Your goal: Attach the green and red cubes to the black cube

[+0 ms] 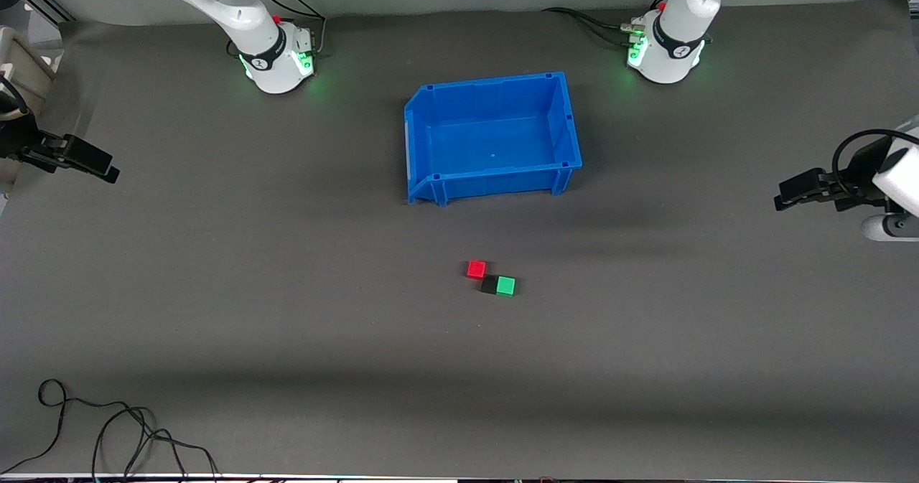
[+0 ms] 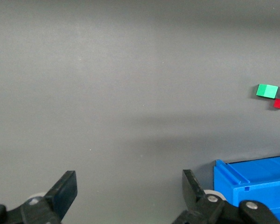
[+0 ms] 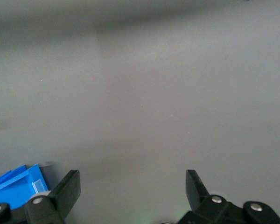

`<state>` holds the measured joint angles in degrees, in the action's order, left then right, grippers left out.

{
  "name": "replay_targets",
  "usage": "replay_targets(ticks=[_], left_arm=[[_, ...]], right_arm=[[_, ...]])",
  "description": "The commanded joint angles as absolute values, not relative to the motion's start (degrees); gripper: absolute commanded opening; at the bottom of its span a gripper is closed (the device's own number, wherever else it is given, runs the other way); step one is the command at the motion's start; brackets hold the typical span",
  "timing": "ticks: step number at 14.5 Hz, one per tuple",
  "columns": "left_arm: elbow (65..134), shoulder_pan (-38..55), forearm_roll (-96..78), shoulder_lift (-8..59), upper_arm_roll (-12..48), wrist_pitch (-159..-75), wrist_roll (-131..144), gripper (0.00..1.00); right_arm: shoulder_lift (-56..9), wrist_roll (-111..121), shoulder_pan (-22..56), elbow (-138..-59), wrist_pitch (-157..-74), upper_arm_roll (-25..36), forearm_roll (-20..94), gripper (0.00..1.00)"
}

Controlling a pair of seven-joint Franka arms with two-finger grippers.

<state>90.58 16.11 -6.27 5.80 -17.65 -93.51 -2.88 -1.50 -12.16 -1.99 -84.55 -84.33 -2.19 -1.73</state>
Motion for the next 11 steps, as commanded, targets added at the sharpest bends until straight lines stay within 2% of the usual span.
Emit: replay_targets(ticks=[1,4,11], left_arm=[[91.1,5.7,-3.2,3.5,-6.1,-94.0,-1.9,1.0],[93.3,1.2,-2.0,1.0,-0.6,-94.5,-0.9,1.0],[95.4,2.3,-0.4,-0.4,0.1,-94.6,0.7,1.0]], right_arm=[[-1.7,-10.6,-1.2,-84.3,-84.4,-1.4,-2.0,1.0],[-1.8,-10.4,-1.4,-84.5,-84.6,-1.1,2.9,1.0],[-1.8,-9.9,-1.4,-85.0,-84.3,-0.9,1.8,1.0]])
